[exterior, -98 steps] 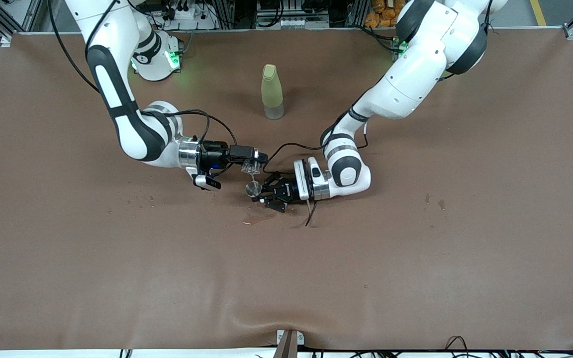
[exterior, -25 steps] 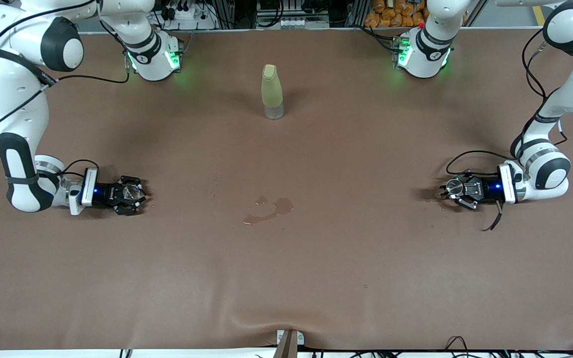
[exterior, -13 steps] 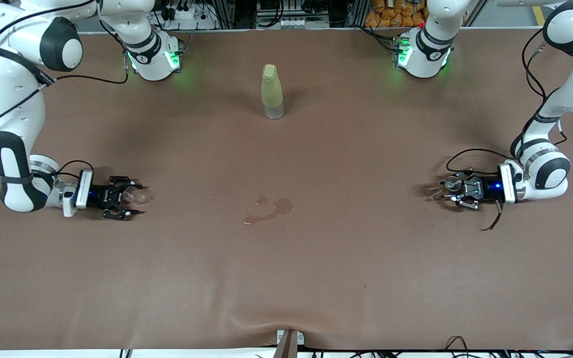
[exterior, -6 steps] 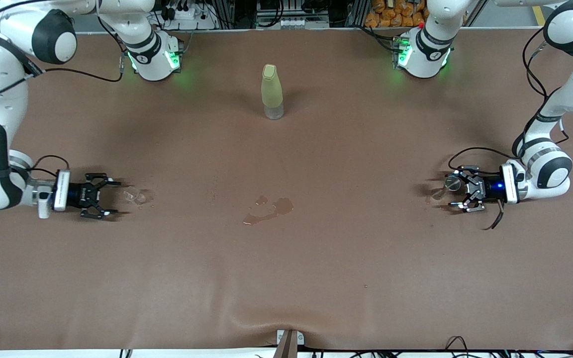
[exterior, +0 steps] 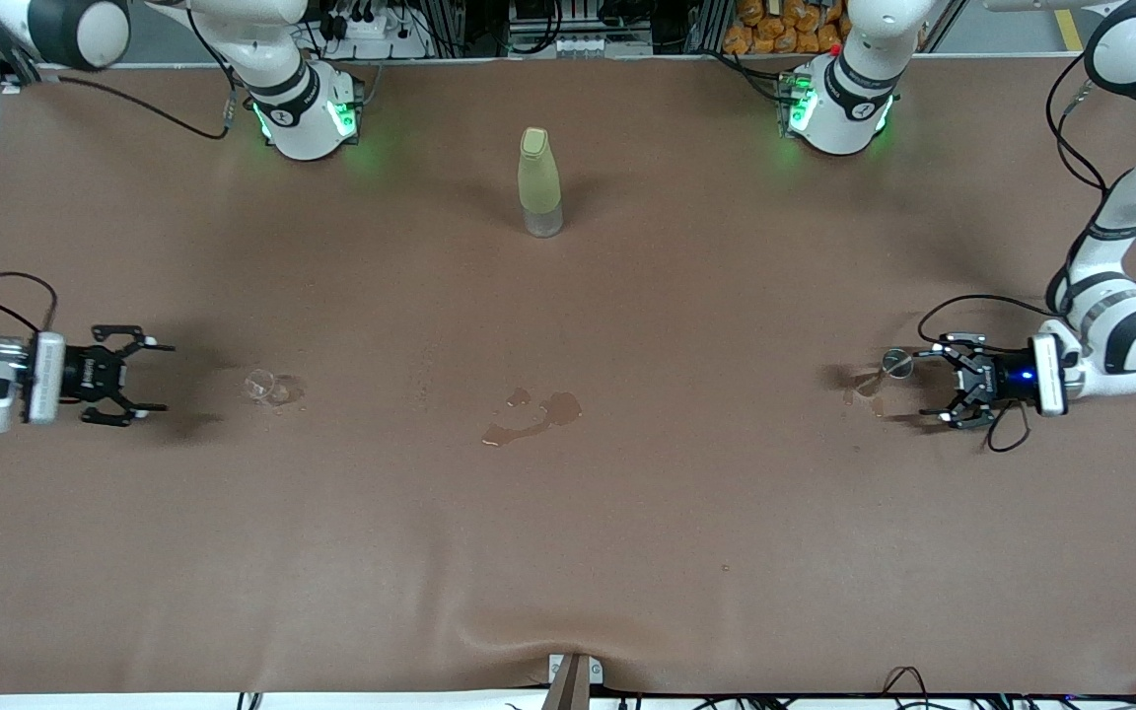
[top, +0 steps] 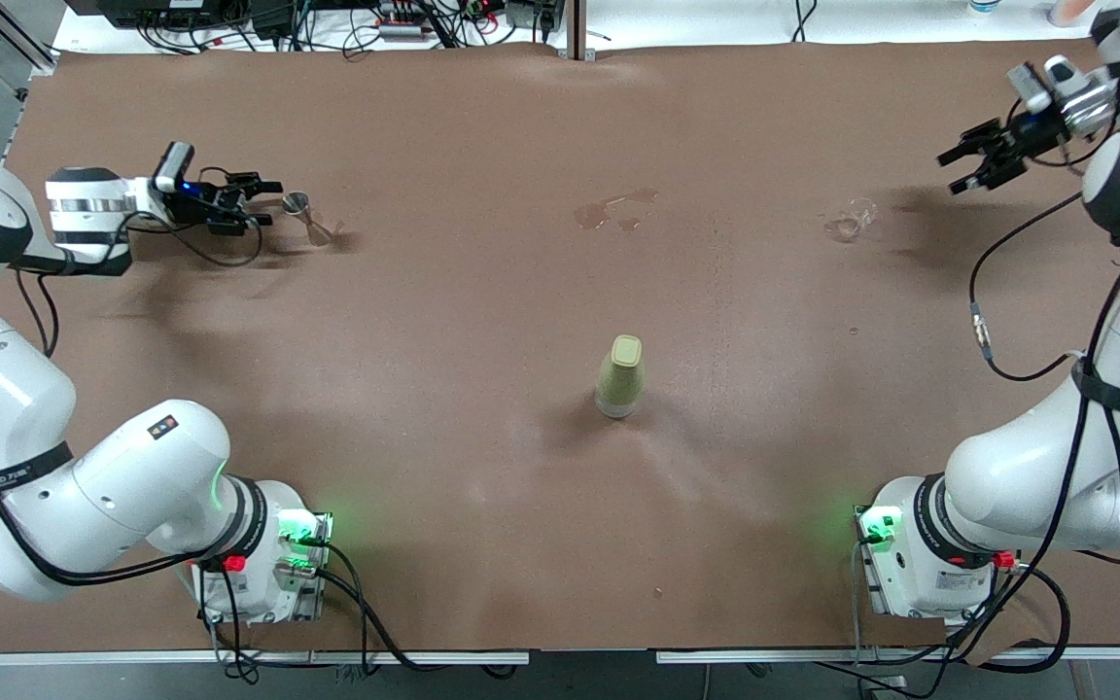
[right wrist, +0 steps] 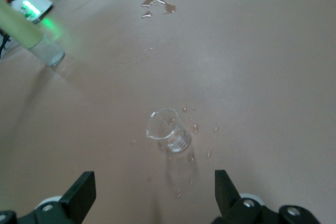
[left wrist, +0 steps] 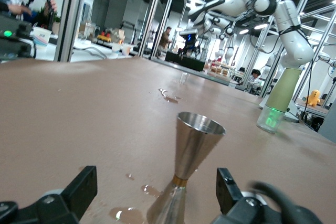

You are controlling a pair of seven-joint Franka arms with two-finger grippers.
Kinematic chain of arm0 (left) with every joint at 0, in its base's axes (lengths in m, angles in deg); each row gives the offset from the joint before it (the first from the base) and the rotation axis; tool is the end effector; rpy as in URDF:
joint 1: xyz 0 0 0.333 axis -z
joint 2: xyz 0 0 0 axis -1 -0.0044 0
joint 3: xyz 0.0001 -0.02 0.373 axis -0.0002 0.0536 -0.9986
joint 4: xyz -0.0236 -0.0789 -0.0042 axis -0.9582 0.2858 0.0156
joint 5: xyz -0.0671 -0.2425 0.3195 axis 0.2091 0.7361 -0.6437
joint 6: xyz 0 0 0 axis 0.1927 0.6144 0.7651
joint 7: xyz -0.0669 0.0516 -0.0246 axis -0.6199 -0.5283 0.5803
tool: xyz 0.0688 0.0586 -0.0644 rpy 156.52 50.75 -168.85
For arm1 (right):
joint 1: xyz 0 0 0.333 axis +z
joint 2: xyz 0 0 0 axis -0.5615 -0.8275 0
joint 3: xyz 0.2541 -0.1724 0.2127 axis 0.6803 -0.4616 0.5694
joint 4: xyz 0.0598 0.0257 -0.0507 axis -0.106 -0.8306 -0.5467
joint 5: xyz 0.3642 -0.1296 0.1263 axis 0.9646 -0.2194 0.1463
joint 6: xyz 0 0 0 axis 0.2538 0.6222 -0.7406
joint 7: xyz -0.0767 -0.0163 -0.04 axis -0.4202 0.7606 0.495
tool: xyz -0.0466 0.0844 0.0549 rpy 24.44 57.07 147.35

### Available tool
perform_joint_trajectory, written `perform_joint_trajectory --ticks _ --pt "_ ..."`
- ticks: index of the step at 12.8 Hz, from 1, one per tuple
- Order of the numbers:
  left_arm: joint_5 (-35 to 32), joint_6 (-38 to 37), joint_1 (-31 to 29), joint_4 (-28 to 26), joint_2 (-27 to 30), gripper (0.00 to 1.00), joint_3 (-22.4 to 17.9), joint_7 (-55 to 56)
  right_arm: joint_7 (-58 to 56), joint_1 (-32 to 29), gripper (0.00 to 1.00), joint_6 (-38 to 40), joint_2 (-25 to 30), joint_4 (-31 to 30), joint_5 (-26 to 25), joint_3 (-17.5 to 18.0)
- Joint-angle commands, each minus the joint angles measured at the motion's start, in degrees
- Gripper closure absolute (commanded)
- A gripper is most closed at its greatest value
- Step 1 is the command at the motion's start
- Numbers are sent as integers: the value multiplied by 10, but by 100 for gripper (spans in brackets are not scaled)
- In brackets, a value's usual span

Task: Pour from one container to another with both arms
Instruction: 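Open both grippers to release the jigger and the beaker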

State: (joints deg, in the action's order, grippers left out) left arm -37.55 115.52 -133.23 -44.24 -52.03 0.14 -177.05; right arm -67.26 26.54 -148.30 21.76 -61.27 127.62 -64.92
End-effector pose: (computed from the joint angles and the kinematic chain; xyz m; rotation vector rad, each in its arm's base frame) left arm 0.6109 0.2331 0.1259 1.4796 -1.0192 0.9437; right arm 0.6228 -0.2327 0.3143 -1.9980 -1.2840 -0.3993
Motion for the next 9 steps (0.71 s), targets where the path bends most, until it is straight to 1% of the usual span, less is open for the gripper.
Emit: perform_joint_trajectory --ticks 1,4,5,6,7,8,9 --pt "-42 -11 -9 22 40 0 2 101 144 19 0 -8 86 -19 -74 -3" --pt "-71 -9 -8 28 89 0 1 250 317 43 0 -6 159 4 -158 -3" --pt "-94 -8 -4 44 109 0 1 283 379 55 0 -4 183 11 -188 -3" --pt "-131 -6 -2 61 128 0 6 323 436 63 0 -3 204 18 -215 -3" --pt "-160 -5 3 66 152 0 8 372 484 66 0 -1 221 24 -237 0" --pt "-174 -1 12 66 178 0 8 429 524 68 0 2 238 26 -261 6" --pt "-186 0 17 62 206 0 8 495 565 67 0 6 254 31 -284 23"
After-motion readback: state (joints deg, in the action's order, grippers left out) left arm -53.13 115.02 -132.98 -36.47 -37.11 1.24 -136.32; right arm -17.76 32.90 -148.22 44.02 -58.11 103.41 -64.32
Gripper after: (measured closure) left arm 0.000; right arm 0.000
